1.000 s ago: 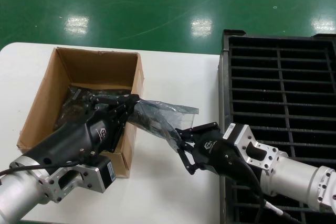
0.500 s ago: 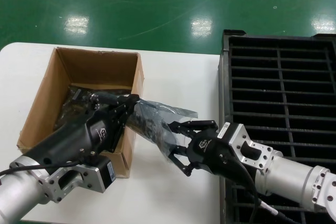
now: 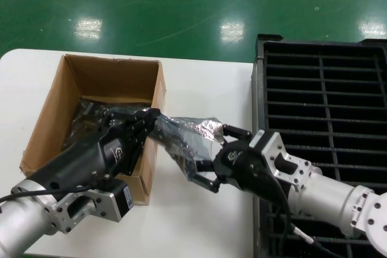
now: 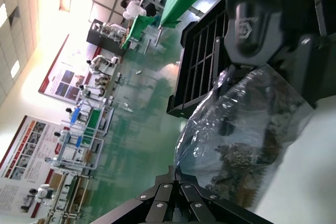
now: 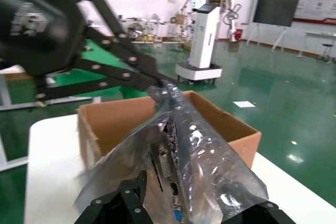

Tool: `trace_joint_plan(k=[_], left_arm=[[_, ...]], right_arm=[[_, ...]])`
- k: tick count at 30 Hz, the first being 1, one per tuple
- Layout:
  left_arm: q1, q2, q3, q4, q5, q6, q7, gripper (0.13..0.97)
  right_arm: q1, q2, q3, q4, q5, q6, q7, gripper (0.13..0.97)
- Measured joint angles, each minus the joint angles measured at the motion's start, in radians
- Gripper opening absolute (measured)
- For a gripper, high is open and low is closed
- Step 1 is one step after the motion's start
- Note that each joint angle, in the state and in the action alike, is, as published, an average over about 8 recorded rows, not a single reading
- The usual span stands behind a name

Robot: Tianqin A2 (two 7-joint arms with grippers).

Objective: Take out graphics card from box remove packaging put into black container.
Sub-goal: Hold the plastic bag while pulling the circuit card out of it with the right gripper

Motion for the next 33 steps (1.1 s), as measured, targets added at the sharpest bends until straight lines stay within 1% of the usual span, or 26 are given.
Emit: trace_joint_plan(k=[4,13,21,22,30,33], left_arm=[[0.000,0.000,0.000,0.000,0.000,0.000,0.000,0.140],[0.000,0.000,0.000,0.000,0.000,0.000,0.000,0.140],[0.000,0.000,0.000,0.000,0.000,0.000,0.000,0.140],[0.000,0.000,0.000,0.000,0.000,0.000,0.000,0.140],[0.000,0.000,0.000,0.000,0.000,0.000,0.000,0.140],[0.000,0.000,0.000,0.000,0.000,0.000,0.000,0.140]], right_arm=[[0.008,-0.026,0.006,-0.026,-0.016,0.015,0.016,0.464],[0.001,-0.058,0.016,-0.032,-0.043,0.032,0.035,0.423],[-0.010,-0.083,0.031,-0.029,-0.075,0.047,0.063,0.315],[-0.011,-0.086,0.032,-0.030,-0.079,0.049,0.066,0.315],[-0.015,-0.111,0.050,-0.043,-0.099,0.064,0.081,0.198],[-0.018,-0.115,0.057,-0.042,-0.105,0.066,0.086,0.195]])
